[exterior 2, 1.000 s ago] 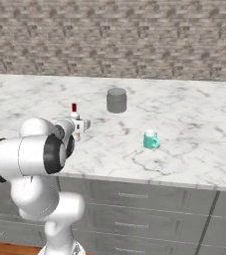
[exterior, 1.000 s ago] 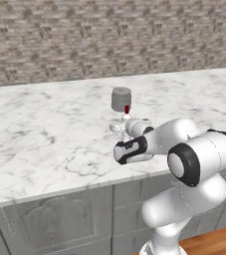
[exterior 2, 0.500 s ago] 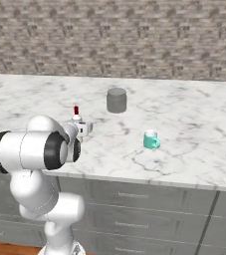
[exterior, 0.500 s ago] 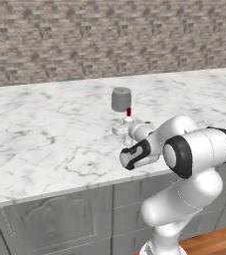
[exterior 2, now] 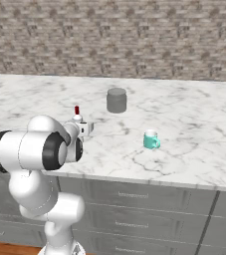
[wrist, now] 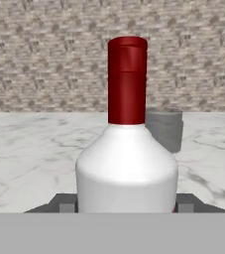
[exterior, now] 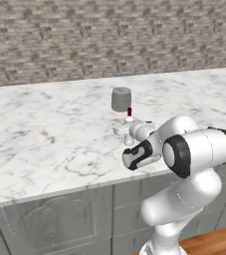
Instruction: Open the cabinet directly in front. Then move the liquor and the mug to the dining counter with the jar on it.
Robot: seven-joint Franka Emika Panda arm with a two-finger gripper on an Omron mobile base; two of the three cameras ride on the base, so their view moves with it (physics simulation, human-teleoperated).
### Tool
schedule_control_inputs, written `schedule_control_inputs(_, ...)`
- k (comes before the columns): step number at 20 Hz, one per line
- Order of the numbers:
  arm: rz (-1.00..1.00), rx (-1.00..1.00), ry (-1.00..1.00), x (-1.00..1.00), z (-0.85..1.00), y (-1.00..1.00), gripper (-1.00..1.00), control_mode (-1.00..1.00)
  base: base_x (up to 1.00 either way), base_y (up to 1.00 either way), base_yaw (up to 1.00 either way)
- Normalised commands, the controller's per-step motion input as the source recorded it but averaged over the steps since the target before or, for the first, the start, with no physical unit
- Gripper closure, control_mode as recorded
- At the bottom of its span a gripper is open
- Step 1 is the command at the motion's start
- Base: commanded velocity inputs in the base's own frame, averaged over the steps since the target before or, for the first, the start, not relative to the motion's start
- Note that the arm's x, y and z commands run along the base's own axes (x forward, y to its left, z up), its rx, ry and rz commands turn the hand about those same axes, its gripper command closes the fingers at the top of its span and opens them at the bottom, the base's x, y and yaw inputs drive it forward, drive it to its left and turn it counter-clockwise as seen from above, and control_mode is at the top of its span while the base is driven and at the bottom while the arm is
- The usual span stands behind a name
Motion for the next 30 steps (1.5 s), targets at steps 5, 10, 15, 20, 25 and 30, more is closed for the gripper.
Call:
schedule_control_inputs(5,0.00,0.00,0.00,0.00,0.00,0.00,-1.00,-1.00,0.00,0.00,0.00)
schedule_control_inputs(10,0.00,0.00,0.00,0.00,0.00,0.00,-1.00,-1.00,0.00,0.00,0.00)
schedule_control_inputs(15,0.00,0.00,0.00,0.00,0.00,0.00,-1.00,-1.00,0.00,0.00,0.00)
schedule_control_inputs(20,0.00,0.00,0.01,0.00,0.11,0.00,-1.00,-1.00,0.00,0.00,0.00)
schedule_control_inputs(25,0.00,0.00,0.06,-0.08,0.61,0.04,-1.00,-1.00,0.00,0.00,0.00)
schedule_control_inputs(30,-0.02,0.00,0.16,-0.77,1.00,-0.01,-1.00,-1.00,0.00,0.00,0.00)
